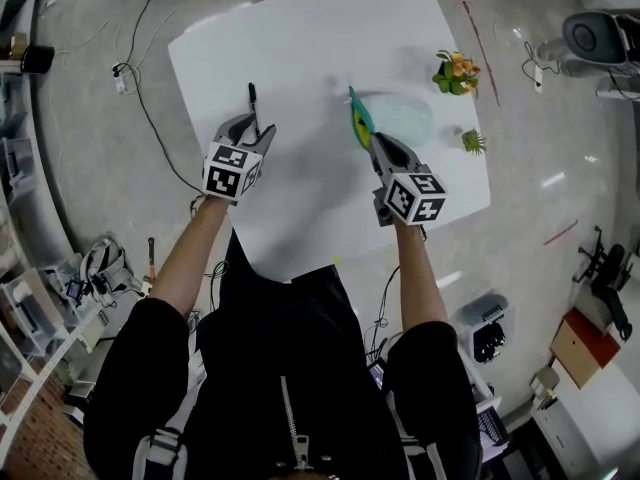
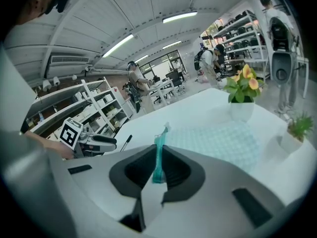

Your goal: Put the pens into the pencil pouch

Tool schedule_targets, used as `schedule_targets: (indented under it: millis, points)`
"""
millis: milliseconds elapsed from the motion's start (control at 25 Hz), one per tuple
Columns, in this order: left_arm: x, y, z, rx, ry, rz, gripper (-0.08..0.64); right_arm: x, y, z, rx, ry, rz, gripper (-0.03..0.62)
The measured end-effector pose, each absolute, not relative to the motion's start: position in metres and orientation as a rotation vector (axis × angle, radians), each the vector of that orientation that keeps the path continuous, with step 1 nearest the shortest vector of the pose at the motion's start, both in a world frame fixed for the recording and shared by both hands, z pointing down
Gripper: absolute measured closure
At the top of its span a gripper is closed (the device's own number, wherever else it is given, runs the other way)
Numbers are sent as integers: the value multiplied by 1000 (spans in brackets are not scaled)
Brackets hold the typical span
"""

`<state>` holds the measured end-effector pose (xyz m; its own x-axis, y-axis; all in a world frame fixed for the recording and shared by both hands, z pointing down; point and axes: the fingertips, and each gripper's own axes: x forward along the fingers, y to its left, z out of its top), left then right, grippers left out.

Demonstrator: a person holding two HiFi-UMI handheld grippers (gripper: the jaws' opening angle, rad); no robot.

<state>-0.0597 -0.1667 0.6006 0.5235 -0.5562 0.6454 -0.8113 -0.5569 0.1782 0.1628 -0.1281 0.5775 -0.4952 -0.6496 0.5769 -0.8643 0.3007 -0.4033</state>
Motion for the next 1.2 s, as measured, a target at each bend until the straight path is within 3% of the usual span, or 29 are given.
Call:
schedule_targets:
  millis: [680,960,1200]
  points:
    - [-86,-139,657,2121,-1363,866,371,159,-124,574,1429,-2237,1012,546]
    - [-93,-140,656,2097,-1393,784,488,162,-123,574,1430,-2234,1011,546]
    - [-96,-142,654,2136,-1320,789,512,163,-125,572,1431,-2235,1009,546]
